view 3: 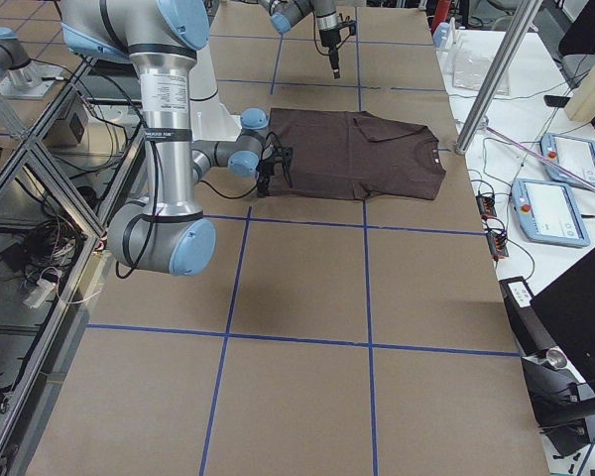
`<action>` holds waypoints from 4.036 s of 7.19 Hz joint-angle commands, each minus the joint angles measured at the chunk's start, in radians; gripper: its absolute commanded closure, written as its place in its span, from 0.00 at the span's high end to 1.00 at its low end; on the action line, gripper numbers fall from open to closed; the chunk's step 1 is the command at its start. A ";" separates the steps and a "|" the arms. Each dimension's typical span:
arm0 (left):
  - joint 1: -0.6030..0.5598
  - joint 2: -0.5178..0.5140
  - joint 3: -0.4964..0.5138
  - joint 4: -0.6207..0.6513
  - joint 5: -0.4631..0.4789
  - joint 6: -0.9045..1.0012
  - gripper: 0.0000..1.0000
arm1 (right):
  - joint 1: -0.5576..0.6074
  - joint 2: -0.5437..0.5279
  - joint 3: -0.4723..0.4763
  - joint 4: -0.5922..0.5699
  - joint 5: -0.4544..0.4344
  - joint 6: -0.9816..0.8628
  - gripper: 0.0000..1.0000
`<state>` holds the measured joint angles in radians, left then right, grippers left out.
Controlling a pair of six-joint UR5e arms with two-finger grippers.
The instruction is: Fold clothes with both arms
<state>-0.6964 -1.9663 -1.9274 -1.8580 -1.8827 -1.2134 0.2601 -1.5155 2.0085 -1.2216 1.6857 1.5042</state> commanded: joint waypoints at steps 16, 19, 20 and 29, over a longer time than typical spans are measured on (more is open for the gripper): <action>0.000 0.006 -0.004 0.000 0.007 -0.002 1.00 | -0.005 -0.080 0.085 0.001 0.063 0.007 0.93; 0.000 0.004 -0.004 0.000 0.007 -0.002 1.00 | -0.013 -0.088 0.044 0.001 0.060 0.007 1.00; 0.000 0.004 -0.005 0.000 0.007 -0.002 1.00 | -0.013 -0.084 0.036 0.001 0.060 0.007 1.00; -0.005 0.010 -0.015 0.000 0.007 -0.006 1.00 | -0.010 -0.078 0.082 0.001 0.074 0.008 0.00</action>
<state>-0.6998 -1.9615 -1.9369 -1.8577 -1.8761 -1.2159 0.2477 -1.5925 2.0655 -1.2212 1.7561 1.5125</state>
